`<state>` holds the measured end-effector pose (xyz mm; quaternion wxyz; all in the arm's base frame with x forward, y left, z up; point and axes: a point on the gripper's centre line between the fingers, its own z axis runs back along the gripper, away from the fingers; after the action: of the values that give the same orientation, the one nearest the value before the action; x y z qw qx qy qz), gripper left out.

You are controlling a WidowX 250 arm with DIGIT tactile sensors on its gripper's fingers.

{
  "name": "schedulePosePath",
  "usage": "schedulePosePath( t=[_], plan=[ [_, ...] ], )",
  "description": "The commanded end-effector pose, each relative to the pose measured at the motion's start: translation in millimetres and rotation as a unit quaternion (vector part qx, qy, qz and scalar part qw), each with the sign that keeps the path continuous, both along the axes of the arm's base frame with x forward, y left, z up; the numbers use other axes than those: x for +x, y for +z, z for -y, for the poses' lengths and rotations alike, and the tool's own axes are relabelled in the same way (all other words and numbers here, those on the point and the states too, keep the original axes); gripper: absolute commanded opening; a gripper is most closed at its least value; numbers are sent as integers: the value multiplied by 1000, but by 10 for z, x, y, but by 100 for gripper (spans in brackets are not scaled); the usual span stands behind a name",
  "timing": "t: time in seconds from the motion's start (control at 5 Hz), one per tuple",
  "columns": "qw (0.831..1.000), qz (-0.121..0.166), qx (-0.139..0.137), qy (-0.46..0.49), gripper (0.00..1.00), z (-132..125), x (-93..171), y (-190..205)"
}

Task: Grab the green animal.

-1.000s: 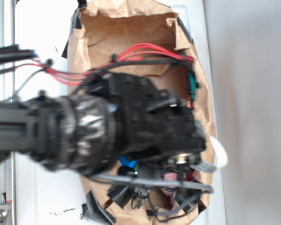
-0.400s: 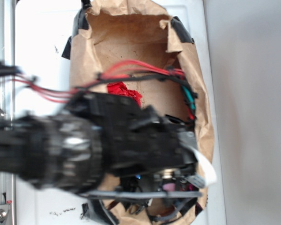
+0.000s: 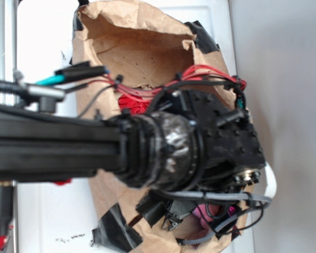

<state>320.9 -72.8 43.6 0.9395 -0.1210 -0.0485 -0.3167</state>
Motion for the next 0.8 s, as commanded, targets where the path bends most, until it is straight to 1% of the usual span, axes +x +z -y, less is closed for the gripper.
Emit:
schedulePosePath(
  t=[0.0, 0.2, 0.6],
  plan=[
    [1000, 24, 3, 15, 0, -10, -170, 238],
    [999, 37, -2, 7, 0, -24, -247, 287],
    [999, 41, -28, -14, 0, -131, -246, 432]
  ],
)
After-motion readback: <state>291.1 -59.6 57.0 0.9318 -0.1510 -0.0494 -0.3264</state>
